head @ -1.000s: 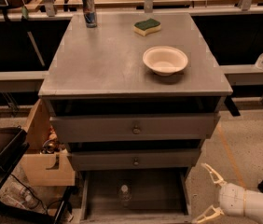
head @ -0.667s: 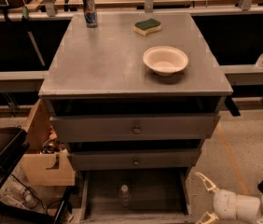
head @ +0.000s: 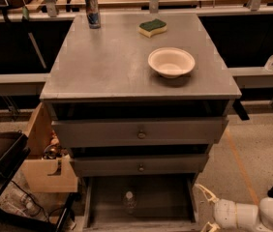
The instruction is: Pick water bottle from bottom drawer and place on counter
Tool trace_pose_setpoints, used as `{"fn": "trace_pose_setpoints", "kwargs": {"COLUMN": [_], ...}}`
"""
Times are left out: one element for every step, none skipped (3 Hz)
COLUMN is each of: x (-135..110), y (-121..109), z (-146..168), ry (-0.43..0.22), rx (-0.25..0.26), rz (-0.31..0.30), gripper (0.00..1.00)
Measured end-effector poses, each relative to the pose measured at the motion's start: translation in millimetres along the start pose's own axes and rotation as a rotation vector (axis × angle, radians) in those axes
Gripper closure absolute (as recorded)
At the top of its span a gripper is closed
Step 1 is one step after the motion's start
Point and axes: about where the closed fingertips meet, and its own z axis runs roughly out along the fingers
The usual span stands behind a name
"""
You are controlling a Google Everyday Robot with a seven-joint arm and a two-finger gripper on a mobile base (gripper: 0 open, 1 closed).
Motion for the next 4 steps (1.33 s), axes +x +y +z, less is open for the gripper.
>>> {"fn": "trace_pose_setpoints", "kwargs": {"x": [9, 28, 33, 44], "y": [-8, -21, -24, -23], "z": [43, 124, 164, 201], "ry": [-0.027, -0.075, -0.108, -0.153], "rx": [-0.035, -0.104, -0.15, -0.191], "rz": [-0.002, 0.001, -0.003, 0.016], "gripper": [0.0, 0.0, 0.0, 0.0]}}
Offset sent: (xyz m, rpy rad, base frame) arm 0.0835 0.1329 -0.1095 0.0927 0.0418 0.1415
